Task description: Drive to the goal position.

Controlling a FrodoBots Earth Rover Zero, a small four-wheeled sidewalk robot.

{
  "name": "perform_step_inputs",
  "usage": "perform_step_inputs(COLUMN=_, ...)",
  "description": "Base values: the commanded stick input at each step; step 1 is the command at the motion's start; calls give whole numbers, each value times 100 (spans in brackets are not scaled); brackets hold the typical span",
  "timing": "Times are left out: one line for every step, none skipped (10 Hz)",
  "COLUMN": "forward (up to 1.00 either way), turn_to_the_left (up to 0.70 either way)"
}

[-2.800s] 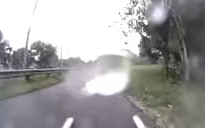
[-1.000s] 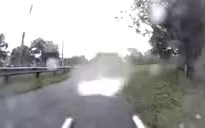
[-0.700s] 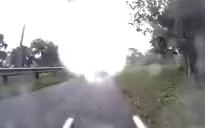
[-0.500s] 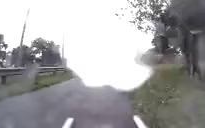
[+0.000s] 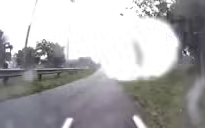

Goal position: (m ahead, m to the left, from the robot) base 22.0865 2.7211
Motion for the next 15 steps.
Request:
perform_step_inputs(forward=85, turn_to_the_left=0)
perform_step_inputs(forward=85, turn_to_the_left=0)
perform_step_inputs(forward=85, turn_to_the_left=0)
perform_step_inputs(forward=85, turn_to_the_left=0)
perform_step_inputs(forward=85, turn_to_the_left=0)
perform_step_inputs(forward=85, turn_to_the_left=0)
perform_step_inputs(forward=85, turn_to_the_left=0)
perform_step_inputs(forward=85, turn_to_the_left=0)
perform_step_inputs(forward=85, turn_to_the_left=0)
perform_step_inputs(forward=85, turn_to_the_left=0)
perform_step_inputs(forward=85, turn_to_the_left=0)
perform_step_inputs(forward=85, turn_to_the_left=0)
perform_step_inputs(forward=85, turn_to_the_left=0)
perform_step_inputs(forward=85, turn_to_the_left=0)
perform_step_inputs(forward=85, turn_to_the_left=0)
